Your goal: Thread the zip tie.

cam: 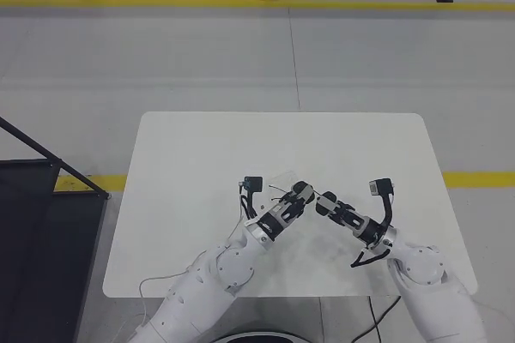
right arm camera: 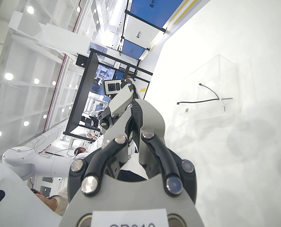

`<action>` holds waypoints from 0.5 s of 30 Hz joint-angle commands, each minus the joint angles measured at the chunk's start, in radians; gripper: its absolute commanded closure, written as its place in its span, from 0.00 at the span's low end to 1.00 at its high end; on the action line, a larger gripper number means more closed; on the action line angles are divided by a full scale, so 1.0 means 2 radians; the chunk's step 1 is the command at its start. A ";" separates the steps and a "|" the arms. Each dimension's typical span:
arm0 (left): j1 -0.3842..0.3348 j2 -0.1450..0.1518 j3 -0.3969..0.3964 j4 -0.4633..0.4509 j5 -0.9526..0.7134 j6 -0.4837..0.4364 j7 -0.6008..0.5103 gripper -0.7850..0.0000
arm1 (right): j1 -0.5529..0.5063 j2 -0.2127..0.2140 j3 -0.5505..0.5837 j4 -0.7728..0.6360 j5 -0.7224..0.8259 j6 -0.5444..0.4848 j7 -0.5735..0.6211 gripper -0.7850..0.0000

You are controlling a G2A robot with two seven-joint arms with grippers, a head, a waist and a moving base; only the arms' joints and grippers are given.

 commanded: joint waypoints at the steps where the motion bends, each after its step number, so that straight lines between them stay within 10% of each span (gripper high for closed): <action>1: 0.001 -0.001 -0.001 0.000 0.002 -0.002 -0.001 1.00 | 0.000 0.000 0.000 0.000 -0.001 0.000 0.000 1.00; 15: 0.002 -0.006 -0.007 0.006 -0.001 -0.005 -0.016 0.62 | -0.002 -0.001 0.001 -0.001 0.000 -0.010 -0.007 1.00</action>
